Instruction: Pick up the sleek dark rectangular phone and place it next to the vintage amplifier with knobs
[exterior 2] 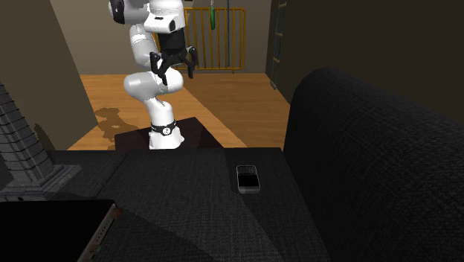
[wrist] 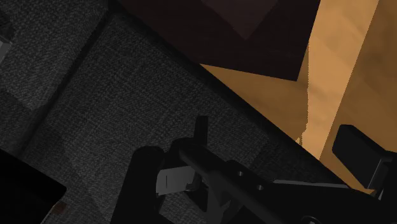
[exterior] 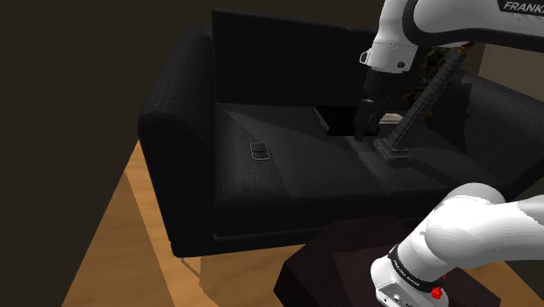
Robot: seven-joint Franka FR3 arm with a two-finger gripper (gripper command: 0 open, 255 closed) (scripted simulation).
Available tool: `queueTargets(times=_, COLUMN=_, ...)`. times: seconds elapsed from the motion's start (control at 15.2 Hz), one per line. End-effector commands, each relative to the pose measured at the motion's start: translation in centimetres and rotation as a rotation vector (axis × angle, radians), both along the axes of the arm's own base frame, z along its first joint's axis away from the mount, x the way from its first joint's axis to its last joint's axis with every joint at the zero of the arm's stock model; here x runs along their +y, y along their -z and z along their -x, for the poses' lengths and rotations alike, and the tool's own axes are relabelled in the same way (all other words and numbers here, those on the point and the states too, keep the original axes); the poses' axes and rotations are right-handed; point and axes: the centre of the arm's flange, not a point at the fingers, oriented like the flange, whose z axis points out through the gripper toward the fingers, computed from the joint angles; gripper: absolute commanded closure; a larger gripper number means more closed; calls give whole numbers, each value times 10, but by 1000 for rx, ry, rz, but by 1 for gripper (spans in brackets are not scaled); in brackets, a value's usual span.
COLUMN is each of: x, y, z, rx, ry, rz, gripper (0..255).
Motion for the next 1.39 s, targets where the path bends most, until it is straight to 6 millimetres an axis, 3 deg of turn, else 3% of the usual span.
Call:
queueTargets(times=0.0, x=0, y=0, z=0, rx=0, ry=0, rz=0, gripper=0)
queueTargets(times=0.66, x=46, y=70, z=-92, rx=-46, ry=162, rz=16, gripper=0)
queueTargets(times=1.32, x=75, y=135, z=-194, rx=-93, ry=325, rz=33, gripper=0)
